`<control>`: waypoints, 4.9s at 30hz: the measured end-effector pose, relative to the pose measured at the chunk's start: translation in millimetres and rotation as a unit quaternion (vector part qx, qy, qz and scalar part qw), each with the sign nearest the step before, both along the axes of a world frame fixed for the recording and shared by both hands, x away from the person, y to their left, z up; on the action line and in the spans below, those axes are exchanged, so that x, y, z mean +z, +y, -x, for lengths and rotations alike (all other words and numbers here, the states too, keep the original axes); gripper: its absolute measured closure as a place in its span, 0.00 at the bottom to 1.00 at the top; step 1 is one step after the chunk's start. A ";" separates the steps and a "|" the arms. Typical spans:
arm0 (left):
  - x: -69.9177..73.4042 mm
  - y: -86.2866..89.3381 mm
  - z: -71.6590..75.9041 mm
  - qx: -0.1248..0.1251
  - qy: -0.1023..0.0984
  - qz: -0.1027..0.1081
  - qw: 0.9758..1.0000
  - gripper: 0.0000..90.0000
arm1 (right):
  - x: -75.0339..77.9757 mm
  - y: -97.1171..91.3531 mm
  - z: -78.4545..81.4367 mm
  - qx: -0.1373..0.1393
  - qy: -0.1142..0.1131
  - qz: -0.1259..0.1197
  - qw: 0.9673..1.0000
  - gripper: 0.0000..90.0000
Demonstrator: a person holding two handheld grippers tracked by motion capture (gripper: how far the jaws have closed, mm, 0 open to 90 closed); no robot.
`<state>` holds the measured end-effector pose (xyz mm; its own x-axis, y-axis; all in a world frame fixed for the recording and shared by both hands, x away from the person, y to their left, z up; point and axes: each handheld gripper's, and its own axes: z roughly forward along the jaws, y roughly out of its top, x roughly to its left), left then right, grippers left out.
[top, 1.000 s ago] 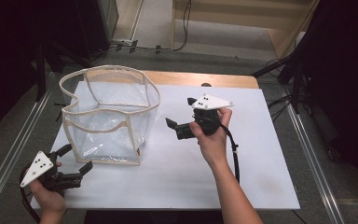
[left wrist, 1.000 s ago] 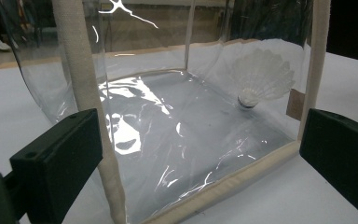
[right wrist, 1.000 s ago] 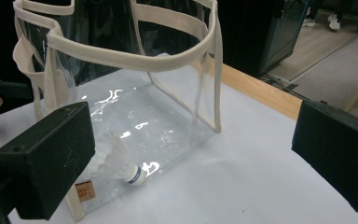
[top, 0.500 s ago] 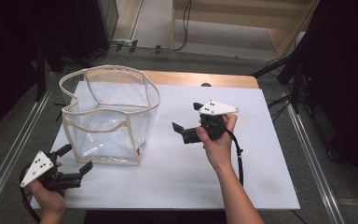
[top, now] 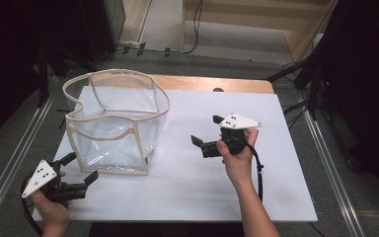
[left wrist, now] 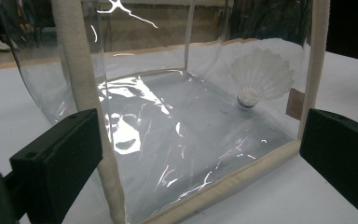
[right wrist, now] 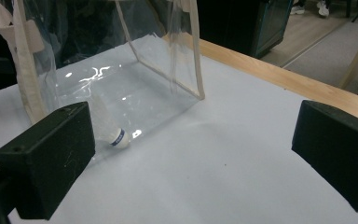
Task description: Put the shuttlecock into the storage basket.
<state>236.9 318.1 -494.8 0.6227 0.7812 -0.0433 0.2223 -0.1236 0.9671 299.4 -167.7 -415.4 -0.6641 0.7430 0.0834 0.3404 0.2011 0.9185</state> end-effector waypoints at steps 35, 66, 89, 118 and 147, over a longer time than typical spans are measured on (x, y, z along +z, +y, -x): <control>0.1 -0.7 0.2 0.001 0.001 -0.005 1.000 0.00 | -37.1 -54.7 23.4 -0.051 0.014 0.005 0.999 0.00; 0.0 -1.0 0.4 0.002 0.001 -0.004 1.000 0.00 | -59.7 -111.1 48.5 -0.111 0.025 0.014 0.993 0.00; -0.1 -0.9 0.2 0.003 0.001 -0.005 1.000 0.00 | -70.1 -137.8 62.9 -0.136 0.036 0.016 0.990 0.00; -0.3 -2.3 0.5 0.004 0.001 -0.012 1.000 0.00 | -74.7 -174.8 83.6 -0.168 0.041 0.014 0.985 0.00; -0.6 -4.3 -0.4 0.003 0.000 -0.019 1.000 0.00 | -96.0 -205.3 102.6 -0.194 0.024 -0.018 0.980 0.00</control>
<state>237.2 313.8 -495.4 0.6180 0.7860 -0.0137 0.2235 -0.1590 0.9616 196.8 -373.0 -511.4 -0.3262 0.9350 0.1388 0.4283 0.0153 0.9035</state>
